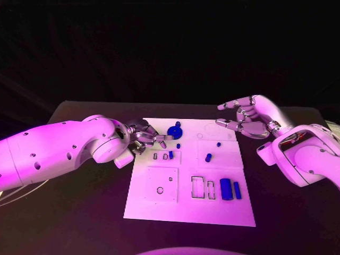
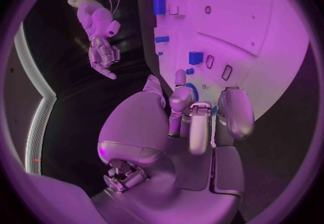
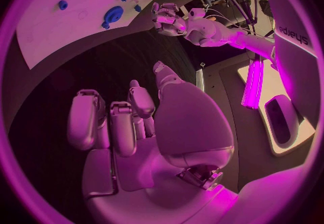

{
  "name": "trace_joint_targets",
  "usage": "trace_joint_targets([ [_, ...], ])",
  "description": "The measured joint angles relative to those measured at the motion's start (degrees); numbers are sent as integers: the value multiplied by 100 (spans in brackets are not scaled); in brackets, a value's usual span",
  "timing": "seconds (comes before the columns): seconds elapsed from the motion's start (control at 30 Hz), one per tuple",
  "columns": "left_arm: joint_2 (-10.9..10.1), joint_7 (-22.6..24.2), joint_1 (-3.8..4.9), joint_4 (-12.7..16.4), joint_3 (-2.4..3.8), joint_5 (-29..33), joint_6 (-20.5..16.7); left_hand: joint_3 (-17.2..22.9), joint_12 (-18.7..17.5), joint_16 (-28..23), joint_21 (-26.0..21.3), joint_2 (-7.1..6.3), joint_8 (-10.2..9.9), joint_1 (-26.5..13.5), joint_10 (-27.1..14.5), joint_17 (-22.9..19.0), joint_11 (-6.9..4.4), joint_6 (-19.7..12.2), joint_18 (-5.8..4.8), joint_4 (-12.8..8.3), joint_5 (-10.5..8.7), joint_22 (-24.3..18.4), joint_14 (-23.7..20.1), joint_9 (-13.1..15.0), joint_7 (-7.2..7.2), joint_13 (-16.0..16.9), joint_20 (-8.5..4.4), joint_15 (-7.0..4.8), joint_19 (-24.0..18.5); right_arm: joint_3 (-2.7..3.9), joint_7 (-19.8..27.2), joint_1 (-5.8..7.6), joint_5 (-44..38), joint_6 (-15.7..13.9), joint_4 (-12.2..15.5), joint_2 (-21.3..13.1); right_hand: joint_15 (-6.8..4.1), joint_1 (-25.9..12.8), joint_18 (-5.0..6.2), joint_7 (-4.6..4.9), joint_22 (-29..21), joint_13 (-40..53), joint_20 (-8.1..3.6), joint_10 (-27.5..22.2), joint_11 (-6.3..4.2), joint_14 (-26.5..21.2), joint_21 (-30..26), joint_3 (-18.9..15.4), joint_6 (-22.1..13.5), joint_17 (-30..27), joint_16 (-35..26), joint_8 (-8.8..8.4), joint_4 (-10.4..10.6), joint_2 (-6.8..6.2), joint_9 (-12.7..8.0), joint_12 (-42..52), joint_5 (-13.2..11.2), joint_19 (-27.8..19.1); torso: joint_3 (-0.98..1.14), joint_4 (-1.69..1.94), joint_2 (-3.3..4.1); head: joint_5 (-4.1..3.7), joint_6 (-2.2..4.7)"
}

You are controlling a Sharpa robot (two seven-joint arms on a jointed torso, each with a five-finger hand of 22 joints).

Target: Assemble the parts on the task board

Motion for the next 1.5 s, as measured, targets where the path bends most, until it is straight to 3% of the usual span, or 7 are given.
trace_joint_targets([
  [0.1, 128, -317, 47, -62, 2, -308, 157, -43, 117, 0, 52, 19, 165, -19, 72, 0, -13, -24, 0, -3, -29, 105, 0, 162, -44, 135, -24, 0, 24, 0, 2, 3, 128, -14, -54, -20, 0, 21, 0, 0, -5, -5, 0, 0, 0, 0, 0, -4, 0, 0, 0, 0, -4, 21, 0, 0, 0, 0, 10, -12, -11, 10, -2],
  [0.23, 329, -707, 98, -190, 2, -735, 366, -219, 303, 0, 131, 48, 658, -48, 145, -1, -87, -211, 0, -10, -53, 271, -2, 737, -142, 366, -76, -60, 76, 0, 1, 15, 261, -25, -126, -25, 0, 21, 0, 0, -5, -11, 0, -16, 16, 0, 0, -4, 0, 0, -22, 0, -4, 21, 0, 0, 22, 0, 20, -21, -20, 15, -6],
  [0.43, 565, -1041, 166, -357, 1, -1194, 629, -332, 383, 0, 208, 128, 1073, -59, 203, -1, -105, -464, 1, -9, -52, 386, -3, 1312, -174, 507, -106, -99, 106, 0, -15, 18, 371, -25, -183, -28, 0, 21, 0, 0, -15, -12, 0, -21, 21, 0, 0, -4, 0, -1, -22, 0, -4, 21, 4, 0, 22, 0, 21, -34, -16, 16, -18],
  [0.9, 1055, -1319, 253, -780, 0, -1679, 1226, -361, 397, 0, 210, 156, 1138, -31, 203, -2, -105, -556, 0, -11, -52, 376, -3, 1487, -164, 478, -106, -99, 106, 1, -42, 21, 483, 9, -258, 4, 0, 67, 0, -17, -53, -56, 0, -41, 1, 0, -23, -28, 17, -2, -47, 0, 4, 67, 9, -71, 153, 0, 10, -35, -8, 19, -72],
  [1.5, 1222, -1418, 268, -931, -2, -1922, 1745, -361, 397, 0, 210, 179, 1188, -8, 202, -3, -105, -558, -59, -11, -51, 444, -3, 1585, -166, 520, -106, -99, 106, 1, -41, 22, 516, 89, -289, 36, 0, 89, 0, 4, -70, -76, 0, -57, -16, 0, -58, -36, 38, -3, -53, 0, -4, 89, 8, -71, 220, 0, 7, -37, -6, 28, -121],
])
